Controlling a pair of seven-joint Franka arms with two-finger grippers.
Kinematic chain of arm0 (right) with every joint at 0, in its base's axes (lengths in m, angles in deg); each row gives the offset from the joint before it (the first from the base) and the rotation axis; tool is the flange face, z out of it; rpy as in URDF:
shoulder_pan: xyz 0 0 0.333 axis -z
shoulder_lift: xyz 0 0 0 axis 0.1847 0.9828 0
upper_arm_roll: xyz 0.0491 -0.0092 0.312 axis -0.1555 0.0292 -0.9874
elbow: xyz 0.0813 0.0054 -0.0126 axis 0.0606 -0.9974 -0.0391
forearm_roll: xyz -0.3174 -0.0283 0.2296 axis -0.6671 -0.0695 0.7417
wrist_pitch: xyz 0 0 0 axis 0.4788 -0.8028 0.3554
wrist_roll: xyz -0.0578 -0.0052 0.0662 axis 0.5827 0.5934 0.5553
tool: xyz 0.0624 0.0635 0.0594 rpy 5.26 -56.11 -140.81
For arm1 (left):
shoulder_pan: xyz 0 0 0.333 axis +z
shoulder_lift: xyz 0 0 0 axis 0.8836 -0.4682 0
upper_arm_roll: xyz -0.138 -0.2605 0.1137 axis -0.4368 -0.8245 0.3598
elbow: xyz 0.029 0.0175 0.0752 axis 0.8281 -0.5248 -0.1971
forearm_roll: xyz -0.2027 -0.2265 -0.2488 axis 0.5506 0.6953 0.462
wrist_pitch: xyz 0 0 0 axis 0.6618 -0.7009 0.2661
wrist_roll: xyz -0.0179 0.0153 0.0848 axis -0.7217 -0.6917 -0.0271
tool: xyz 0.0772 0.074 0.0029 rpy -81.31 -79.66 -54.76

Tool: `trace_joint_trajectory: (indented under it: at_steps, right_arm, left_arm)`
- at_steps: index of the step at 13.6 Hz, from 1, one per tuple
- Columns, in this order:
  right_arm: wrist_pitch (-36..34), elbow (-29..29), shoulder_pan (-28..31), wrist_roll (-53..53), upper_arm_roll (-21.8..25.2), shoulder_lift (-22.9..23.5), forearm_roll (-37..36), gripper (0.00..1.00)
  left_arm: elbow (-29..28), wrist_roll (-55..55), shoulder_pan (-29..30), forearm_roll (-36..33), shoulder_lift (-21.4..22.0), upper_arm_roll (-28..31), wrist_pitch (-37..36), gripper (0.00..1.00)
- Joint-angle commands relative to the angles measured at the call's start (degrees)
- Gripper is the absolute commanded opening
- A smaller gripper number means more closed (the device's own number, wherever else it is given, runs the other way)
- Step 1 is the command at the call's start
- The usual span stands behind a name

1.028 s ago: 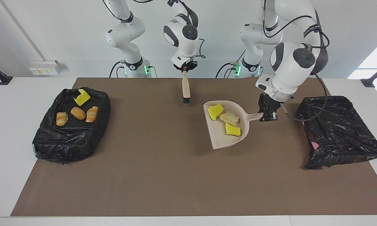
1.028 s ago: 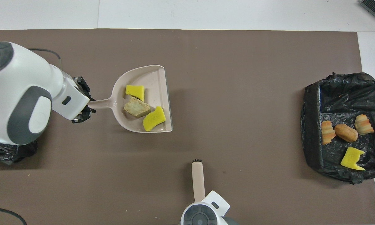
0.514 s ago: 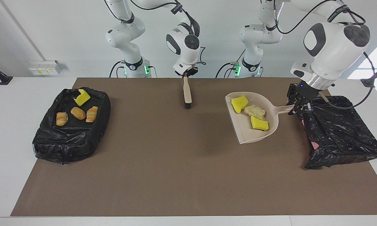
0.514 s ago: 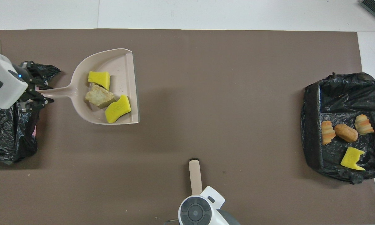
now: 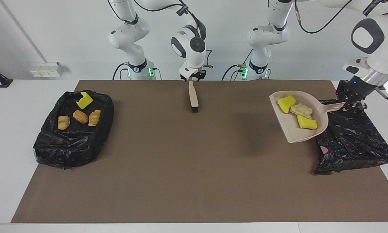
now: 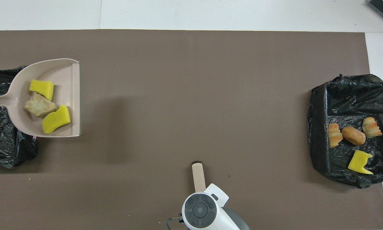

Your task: Sweep and dump trash in bin

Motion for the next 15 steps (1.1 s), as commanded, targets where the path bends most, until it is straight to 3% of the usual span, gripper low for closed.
trace_joint_trajectory:
  at_steps: [1, 6, 9, 14, 15]
  right_arm:
    - [0.63, 4.21, 4.82, -2.28, -0.01, 1.98, -3.74, 1.00]
    - [0.10, 10.97, 15.01, -6.24, 0.16, 1.27, -4.54, 1.00]
    - [0.01, 14.40, 20.99, -6.42, 0.08, 1.27, -10.50, 1.00]
    - [-2.44, 20.90, 35.05, -13.86, 0.07, 2.15, -14.21, 1.00]
    - [-4.54, 23.00, 36.98, -16.67, 0.25, 1.89, -14.21, 1.00]
  left_arm:
    - [2.78, -5.11, 5.63, -3.67, -1.76, -0.56, -0.28, 0.00]
    - [3.76, -9.26, 9.61, -16.57, -5.89, -0.56, 12.17, 0.00]
    - [2.53, -5.33, 9.87, -27.12, -7.48, -0.12, 20.01, 0.00]
    - [-4.32, 8.21, 7.16, -49.96, -3.98, -0.03, 22.41, 0.00]
    - [-6.50, 10.15, 6.80, -53.05, -1.44, -0.12, 22.58, 0.00]
